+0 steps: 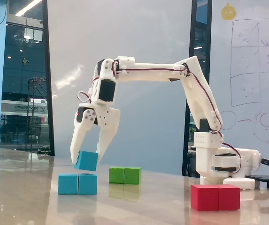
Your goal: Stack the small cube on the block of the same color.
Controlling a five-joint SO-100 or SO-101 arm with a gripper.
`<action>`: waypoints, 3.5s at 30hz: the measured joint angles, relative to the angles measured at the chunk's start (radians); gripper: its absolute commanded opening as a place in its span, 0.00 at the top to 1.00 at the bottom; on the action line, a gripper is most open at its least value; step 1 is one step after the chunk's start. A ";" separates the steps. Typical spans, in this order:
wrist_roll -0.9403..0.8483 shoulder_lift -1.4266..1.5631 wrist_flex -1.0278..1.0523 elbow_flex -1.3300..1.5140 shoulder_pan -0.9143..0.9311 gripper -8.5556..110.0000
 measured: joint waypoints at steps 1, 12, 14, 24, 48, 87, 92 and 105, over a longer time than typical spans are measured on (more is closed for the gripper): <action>0.000 -0.003 0.000 0.000 0.000 0.85; 0.000 -0.032 0.000 -0.005 0.000 0.85; 0.000 -0.037 0.000 -0.017 0.000 0.85; -0.020 -0.040 -0.009 -0.021 0.000 0.73; -0.080 -0.040 -0.020 -0.021 0.115 0.68; 0.054 1.146 -0.060 0.988 -0.222 0.93; 0.057 1.439 -0.170 1.287 -0.272 0.93; 0.057 2.088 -0.196 1.809 -0.276 0.93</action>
